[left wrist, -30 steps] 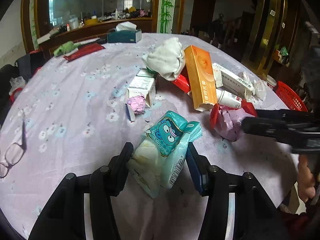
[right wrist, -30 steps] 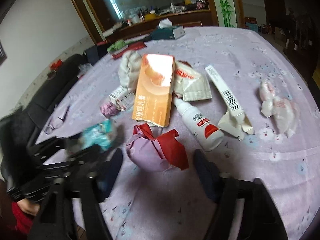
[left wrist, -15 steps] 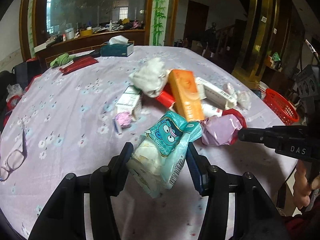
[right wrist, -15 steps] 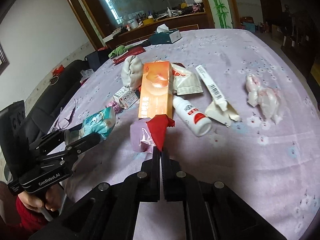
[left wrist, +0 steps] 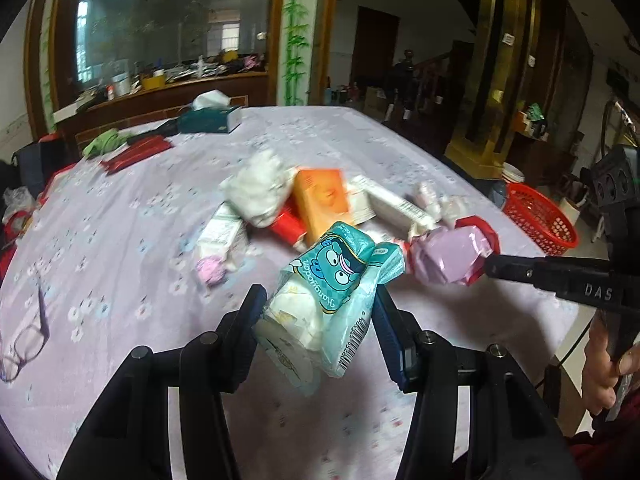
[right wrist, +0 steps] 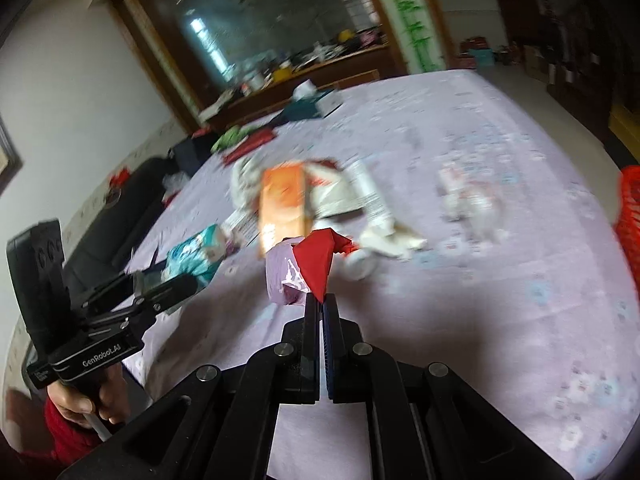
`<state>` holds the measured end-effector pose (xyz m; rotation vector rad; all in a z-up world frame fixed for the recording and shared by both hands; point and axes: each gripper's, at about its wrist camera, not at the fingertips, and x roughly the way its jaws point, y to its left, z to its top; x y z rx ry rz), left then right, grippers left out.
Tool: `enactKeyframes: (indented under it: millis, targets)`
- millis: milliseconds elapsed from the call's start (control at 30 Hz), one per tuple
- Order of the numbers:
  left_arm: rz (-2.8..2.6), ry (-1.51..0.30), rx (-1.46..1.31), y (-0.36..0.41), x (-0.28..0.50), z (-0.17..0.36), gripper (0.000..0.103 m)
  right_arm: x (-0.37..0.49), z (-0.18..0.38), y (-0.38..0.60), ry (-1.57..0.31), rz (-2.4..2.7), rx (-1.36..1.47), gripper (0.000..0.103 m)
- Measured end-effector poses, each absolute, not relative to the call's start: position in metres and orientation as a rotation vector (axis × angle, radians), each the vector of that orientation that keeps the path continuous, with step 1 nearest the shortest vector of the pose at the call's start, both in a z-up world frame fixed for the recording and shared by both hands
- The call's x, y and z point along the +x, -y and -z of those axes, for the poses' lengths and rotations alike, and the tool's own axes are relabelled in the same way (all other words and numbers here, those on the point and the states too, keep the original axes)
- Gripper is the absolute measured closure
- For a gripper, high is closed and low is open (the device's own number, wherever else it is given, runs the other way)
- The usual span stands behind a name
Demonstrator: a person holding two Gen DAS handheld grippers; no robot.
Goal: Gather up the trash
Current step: 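Carry both items to the red wastebasket and open both tools to drop them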
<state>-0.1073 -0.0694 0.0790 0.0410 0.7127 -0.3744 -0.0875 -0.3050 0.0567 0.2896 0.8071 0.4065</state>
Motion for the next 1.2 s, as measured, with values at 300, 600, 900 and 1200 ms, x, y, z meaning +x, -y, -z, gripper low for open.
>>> enactKeyframes:
  millis: [300,600,900,1200]
  targets:
    - [0.567,-0.692,0.068,0.163,-0.099,-0.102,0.051,-0.118,-0.086,0.424,-0.693,-0.121,0.399,0.101]
    - [0.787,-0.709,0.098,0.309,-0.078,-0.121,0.051,-0.126,-0.093,0.542,-0.644,0.150,0.502,0.101]
    - [0.886,-0.762,0.155,0.443,-0.050,-0.111,0.044,-0.107,-0.082,0.613,-0.638,0.285,0.546,0.098]
    - [0.847,-0.827,0.136,0.453,-0.036,-0.098,0.029,-0.132,-0.080,0.626,-0.596,0.315,0.534,0.063]
